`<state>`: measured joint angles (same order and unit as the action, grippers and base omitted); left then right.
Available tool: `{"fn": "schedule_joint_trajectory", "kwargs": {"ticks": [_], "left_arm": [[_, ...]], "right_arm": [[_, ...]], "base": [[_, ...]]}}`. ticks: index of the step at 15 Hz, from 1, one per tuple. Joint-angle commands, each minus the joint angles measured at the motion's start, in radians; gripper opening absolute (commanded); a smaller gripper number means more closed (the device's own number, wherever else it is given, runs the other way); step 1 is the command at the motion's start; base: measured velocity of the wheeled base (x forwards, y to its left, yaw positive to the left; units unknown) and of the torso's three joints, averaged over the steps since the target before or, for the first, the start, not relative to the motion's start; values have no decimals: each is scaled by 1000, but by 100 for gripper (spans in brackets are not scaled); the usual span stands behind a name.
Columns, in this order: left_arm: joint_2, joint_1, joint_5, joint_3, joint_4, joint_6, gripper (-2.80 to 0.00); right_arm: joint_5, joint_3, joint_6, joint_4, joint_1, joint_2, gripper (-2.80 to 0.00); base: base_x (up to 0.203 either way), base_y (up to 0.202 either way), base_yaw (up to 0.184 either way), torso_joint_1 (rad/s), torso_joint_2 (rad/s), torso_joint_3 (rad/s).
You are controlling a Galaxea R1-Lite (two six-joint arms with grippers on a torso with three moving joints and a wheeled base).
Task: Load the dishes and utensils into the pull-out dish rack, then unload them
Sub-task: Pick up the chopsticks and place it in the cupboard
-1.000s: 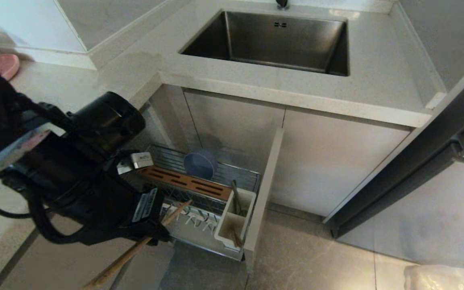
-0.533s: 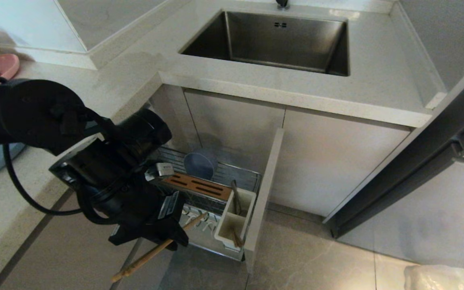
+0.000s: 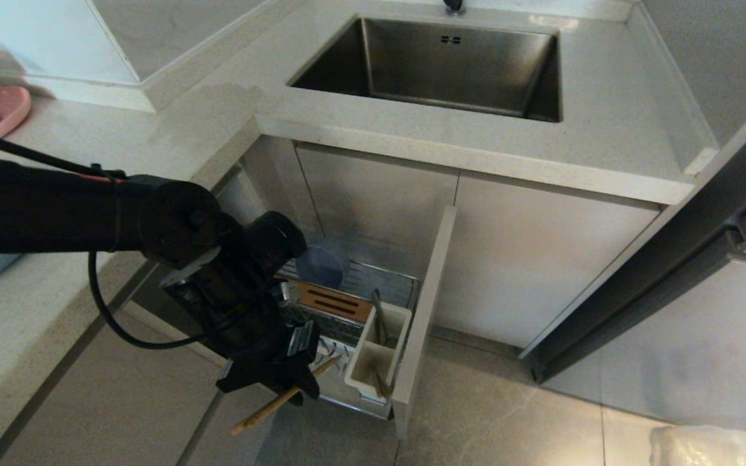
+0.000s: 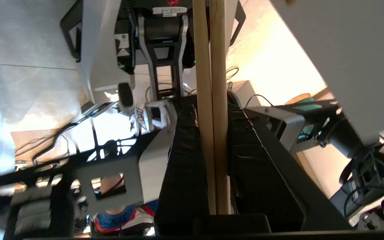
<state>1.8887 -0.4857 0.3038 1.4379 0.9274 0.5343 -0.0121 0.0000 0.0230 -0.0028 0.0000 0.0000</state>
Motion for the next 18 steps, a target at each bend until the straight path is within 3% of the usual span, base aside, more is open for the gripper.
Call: {"fn": "schedule_joint_trajectory", "kwargs": {"ticks": [1, 12, 18], "left_arm": [[37, -2, 8, -11, -6, 3, -280], [107, -67, 18, 21, -45, 5, -280], [180, -59, 9, 28, -169, 9, -280]], "right_arm": [[0, 0, 0, 0, 0, 1, -280], [0, 0, 0, 0, 0, 1, -280], [0, 0, 0, 0, 0, 0, -280]], "base": [[0, 0, 0, 0, 0, 0], [0, 0, 0, 0, 0, 0], [0, 0, 0, 0, 0, 0]]}}
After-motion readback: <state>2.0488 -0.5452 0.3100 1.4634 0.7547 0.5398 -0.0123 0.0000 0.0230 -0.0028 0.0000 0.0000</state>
